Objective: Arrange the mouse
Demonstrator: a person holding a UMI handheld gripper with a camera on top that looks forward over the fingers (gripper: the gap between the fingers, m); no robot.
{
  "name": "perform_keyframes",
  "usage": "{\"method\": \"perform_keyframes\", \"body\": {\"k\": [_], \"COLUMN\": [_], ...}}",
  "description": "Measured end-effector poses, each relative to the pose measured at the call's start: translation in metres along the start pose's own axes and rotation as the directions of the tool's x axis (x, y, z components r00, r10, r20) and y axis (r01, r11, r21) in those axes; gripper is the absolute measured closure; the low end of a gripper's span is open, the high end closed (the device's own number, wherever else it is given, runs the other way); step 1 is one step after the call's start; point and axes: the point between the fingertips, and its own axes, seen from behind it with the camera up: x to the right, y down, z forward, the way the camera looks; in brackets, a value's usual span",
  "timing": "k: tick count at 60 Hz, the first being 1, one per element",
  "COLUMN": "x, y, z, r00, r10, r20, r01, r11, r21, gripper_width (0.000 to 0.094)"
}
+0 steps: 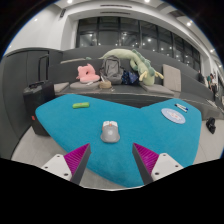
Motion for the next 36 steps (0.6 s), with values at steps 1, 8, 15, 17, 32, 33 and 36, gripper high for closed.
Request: {"method": "perform_keyframes", "body": {"k": [1, 8, 15, 17, 32, 33, 36], "x": [-0.001, -0.007, -0.007, -0.007, 0.005, 0.005, 0.005], "y": [0.001, 0.003, 0.0, 0.0, -0.006, -0.006, -0.005], "z": [0.003, 0.031, 0.065, 0.075, 0.149, 0.153, 0.162], "r00": [1.0, 1.0, 1.0, 1.0, 0.999, 0.999, 0.999], "r10": [-0.001, -0.003, -0.014, -0.011, -0.002, 0.002, 0.01], "r20": [0.001, -0.005, -0.016, -0.021, -0.05, -0.048, -0.042], "r01": [0.001, 0.003, 0.014, 0.01, -0.003, -0.007, -0.016], "r11": [1.0, 1.0, 0.999, 0.999, 0.995, 0.994, 0.992], "r21": [-0.002, -0.017, -0.03, -0.037, -0.101, -0.108, -0.129], "gripper_width": [0.0078, 0.0075, 0.0075, 0.0077, 0.0079, 0.008, 0.0078]}}
